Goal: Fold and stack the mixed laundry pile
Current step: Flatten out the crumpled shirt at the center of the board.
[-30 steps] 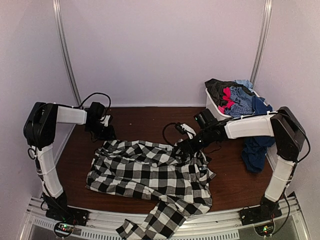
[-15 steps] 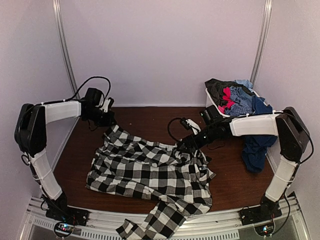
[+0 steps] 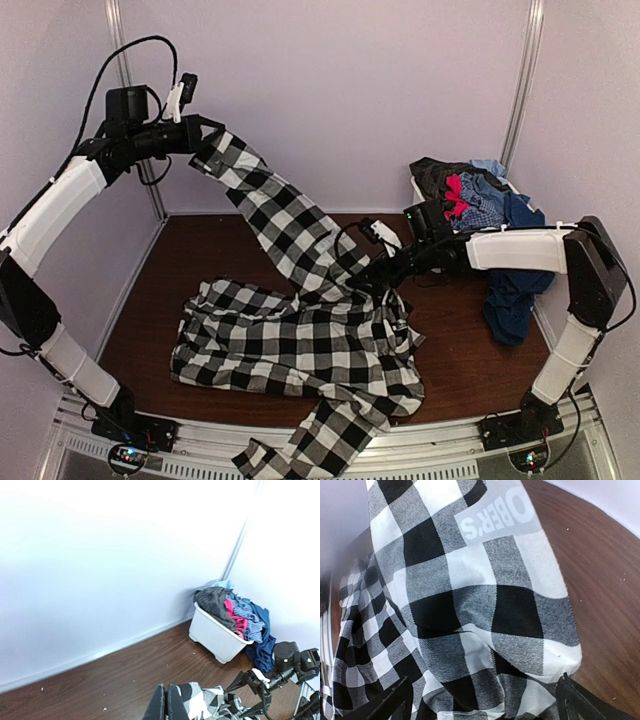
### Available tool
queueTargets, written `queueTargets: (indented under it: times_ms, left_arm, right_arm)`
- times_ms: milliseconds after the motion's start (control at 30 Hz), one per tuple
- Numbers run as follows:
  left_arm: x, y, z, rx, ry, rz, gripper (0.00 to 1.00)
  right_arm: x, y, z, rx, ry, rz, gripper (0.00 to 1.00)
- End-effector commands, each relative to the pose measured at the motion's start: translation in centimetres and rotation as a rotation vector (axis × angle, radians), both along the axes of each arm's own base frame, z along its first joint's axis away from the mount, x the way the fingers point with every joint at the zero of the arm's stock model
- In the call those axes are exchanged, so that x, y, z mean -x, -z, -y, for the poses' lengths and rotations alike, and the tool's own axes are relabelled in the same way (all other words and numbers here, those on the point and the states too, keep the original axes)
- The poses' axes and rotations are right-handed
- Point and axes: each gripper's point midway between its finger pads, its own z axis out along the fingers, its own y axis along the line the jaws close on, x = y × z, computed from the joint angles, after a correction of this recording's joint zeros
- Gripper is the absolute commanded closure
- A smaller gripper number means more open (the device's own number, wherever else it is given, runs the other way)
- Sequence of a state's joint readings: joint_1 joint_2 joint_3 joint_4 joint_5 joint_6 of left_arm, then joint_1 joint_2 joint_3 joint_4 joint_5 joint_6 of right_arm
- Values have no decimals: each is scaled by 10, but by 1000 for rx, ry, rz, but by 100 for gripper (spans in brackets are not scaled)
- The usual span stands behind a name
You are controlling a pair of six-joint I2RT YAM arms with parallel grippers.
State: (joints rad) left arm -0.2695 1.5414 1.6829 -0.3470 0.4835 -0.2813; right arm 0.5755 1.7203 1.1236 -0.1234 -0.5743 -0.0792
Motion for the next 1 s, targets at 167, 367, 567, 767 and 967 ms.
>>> queueTargets:
  times_ms: [167,367,567,767,967]
  left_arm:
    - [59,-67,43,-5,281,254,100]
    - [73,-75,50,-9,352,299,100]
    - [83,-90,52,-2,378,339,100]
    - [96,-100,54,6,432,369,100]
    - [107,-106,49,1,427,397,100]
  right_arm:
    - [-26,-62,28,-14,26,258,0]
    - [-29,-61,13,-49,-71,260,0]
    - [-32,-37,-3,-95,-226,176,2]
    - [-50,-29,-6,-128,-206,194,14]
    - [-60,-33,-4,-151,-180,177,74]
